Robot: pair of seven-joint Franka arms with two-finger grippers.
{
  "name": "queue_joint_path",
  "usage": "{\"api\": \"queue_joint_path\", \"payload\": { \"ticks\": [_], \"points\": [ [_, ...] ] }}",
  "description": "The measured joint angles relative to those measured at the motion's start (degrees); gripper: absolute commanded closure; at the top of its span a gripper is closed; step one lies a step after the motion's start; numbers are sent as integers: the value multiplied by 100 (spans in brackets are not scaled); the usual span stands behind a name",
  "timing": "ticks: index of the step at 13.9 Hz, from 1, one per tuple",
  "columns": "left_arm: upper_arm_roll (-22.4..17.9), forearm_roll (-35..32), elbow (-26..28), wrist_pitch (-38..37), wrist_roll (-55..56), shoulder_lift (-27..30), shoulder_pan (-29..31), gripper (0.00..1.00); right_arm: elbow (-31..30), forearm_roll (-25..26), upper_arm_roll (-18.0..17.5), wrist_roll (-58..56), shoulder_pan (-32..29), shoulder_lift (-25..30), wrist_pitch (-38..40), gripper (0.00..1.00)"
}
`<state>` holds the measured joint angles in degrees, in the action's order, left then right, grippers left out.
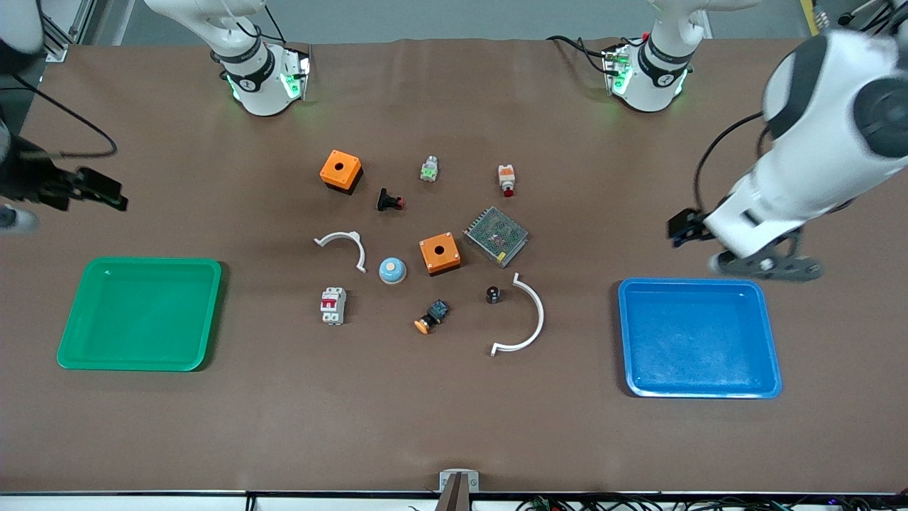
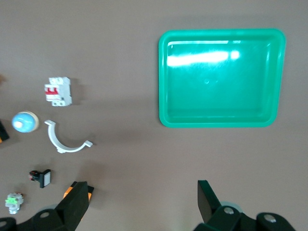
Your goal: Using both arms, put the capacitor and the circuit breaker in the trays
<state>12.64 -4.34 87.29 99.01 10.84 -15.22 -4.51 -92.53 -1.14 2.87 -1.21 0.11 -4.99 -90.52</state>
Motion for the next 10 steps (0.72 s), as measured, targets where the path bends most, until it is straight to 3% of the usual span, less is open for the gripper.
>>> {"api": "queue_joint_path", "payload": {
  "ticks": [2,5,10],
  "points": [
    [5,-6,0,384,514,-502,-336,0,6,-36,-38,-4,21,-442,-190,0],
    [10,-10,-5,1251,1127,-1263,-797,10,-97,-464,-101,606,385,-632,-557,0],
    [1,-12,-166,2456,2235,-2206,-1572,24,-1362,-518,-161,1811,1575,-688,-2780,0]
  ]
}}
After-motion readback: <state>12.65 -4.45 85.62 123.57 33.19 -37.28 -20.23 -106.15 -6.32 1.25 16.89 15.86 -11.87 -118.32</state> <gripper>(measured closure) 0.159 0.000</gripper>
